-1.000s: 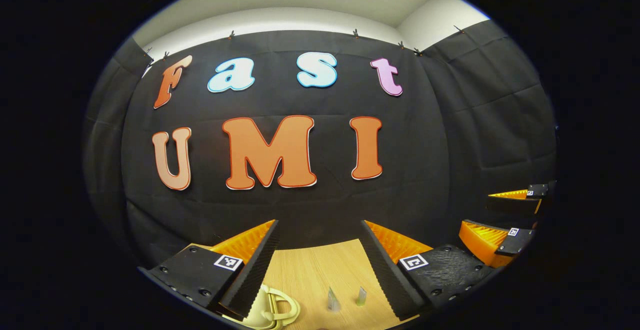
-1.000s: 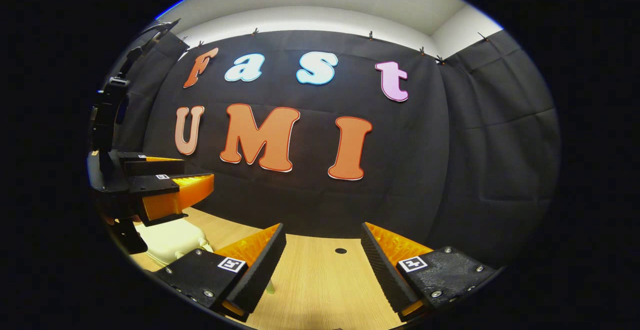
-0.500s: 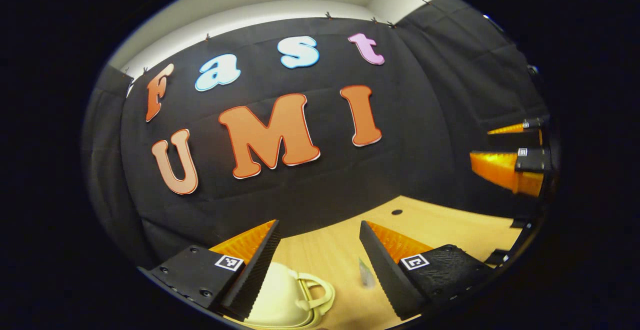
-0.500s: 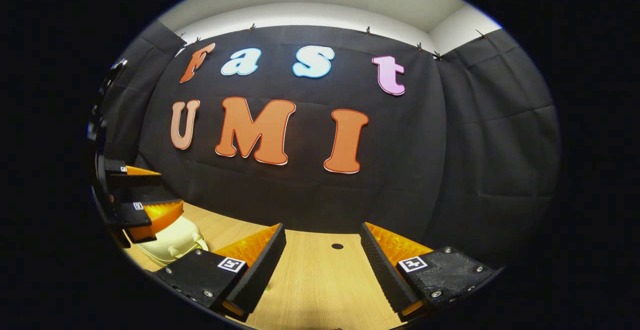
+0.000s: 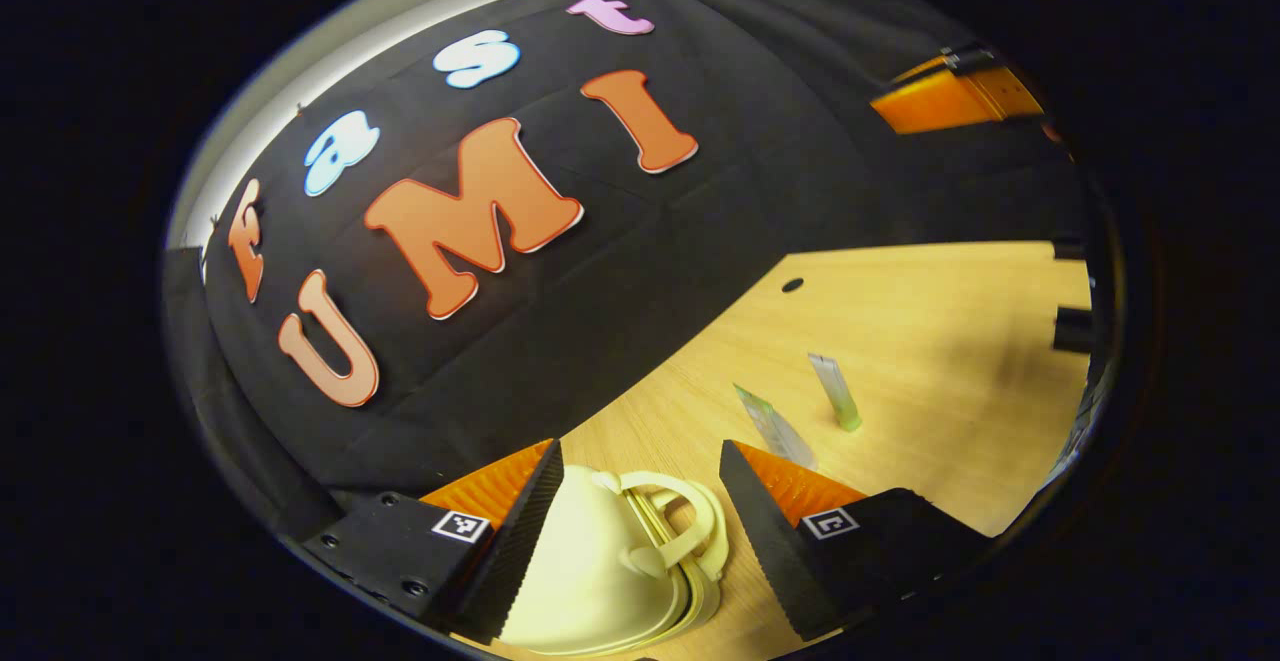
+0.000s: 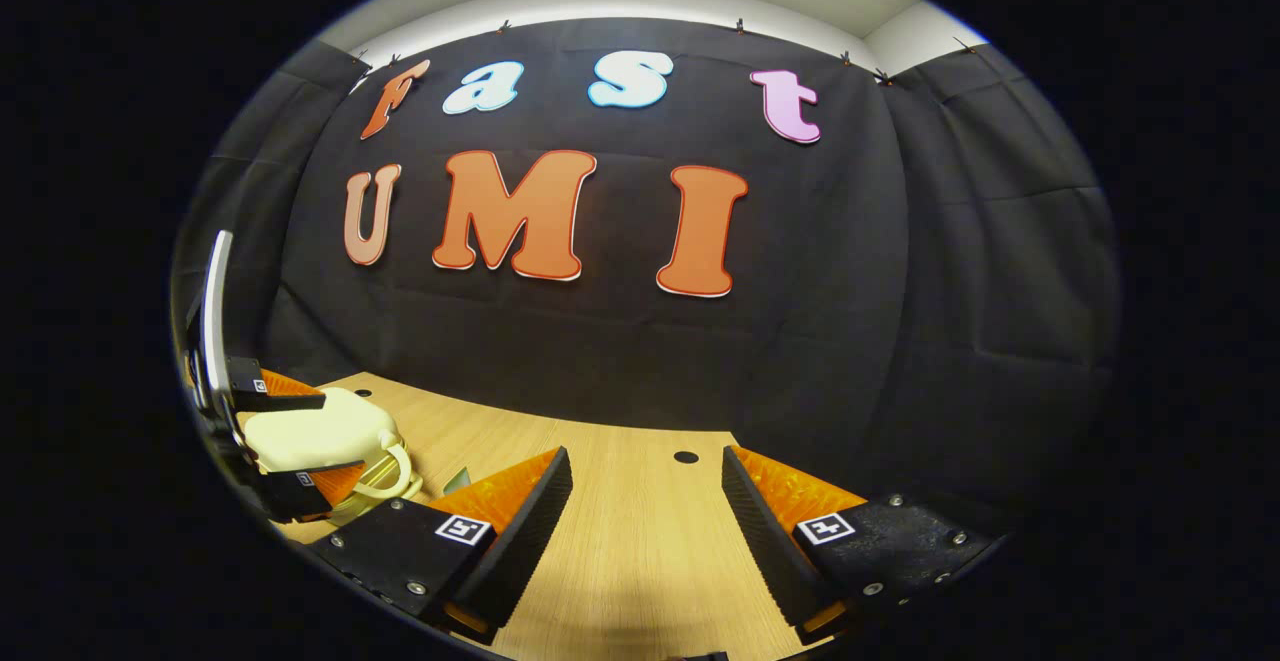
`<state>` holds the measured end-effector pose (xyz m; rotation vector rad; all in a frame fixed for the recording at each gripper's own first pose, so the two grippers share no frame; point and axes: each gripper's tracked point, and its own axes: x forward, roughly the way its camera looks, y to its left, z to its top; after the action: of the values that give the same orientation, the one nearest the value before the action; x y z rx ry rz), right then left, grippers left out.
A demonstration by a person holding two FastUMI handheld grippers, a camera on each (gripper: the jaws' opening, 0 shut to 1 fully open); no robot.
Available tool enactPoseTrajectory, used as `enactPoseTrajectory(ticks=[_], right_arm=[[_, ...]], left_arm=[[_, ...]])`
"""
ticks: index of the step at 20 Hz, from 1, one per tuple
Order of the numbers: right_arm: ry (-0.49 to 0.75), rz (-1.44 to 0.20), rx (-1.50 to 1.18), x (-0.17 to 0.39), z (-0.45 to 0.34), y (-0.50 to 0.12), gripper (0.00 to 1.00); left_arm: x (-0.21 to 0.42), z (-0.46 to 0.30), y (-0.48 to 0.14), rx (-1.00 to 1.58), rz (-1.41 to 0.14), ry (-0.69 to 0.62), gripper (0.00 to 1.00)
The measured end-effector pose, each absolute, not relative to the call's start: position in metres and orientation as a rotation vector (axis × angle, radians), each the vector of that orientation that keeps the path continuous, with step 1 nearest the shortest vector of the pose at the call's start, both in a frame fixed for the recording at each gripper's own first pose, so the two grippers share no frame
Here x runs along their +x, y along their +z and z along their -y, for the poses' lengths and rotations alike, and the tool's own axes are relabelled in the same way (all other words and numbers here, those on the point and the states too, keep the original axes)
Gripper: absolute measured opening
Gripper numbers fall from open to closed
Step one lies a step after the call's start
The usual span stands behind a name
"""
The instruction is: First open the suitcase, pack the skin care products into it, and then close the suitcase.
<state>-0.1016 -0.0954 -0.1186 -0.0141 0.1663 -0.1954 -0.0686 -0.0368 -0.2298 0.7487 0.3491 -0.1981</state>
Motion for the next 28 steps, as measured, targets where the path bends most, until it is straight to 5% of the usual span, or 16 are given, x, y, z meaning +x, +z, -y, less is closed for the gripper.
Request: enactPoseTrajectory(ticks=[12,13,16,18,20,21,28], right_arm=[[-0.146,-0.24,-0.002,-0.082,0.093,-0.152,0.96],[-0.144,-0.24,0.0,-0.081,0.093,-0.153,0.96],[-0.132,-0.242,-0.001,-0.078,0.092,-0.155,0.96],[-0.124,-0.248,-0.009,-0.076,0.092,-0.157,0.96],[-0.117,-0.252,-0.011,-0.075,0.092,-0.157,0.96],[-0.114,-0.253,-0.009,-0.075,0.093,-0.157,0.96],[-0.113,-0.263,0.007,-0.071,0.087,-0.153,0.96]], left_arm=[[-0.063,-0.008,-0.329,1.085,-0.552,-0.182,0.89],[-0.062,-0.013,-0.333,1.109,-0.569,-0.182,0.77],[-0.056,-0.011,-0.337,1.196,-0.55,-0.181,0.76],[-0.046,-0.012,-0.345,1.25,-0.564,-0.189,0.52],[-0.049,-0.007,-0.345,1.279,-0.575,-0.188,0.39],[-0.05,-0.007,-0.348,1.266,-0.582,-0.194,0.14],[-0.026,-0.008,-0.311,1.052,-0.521,-0.155,0.13]])
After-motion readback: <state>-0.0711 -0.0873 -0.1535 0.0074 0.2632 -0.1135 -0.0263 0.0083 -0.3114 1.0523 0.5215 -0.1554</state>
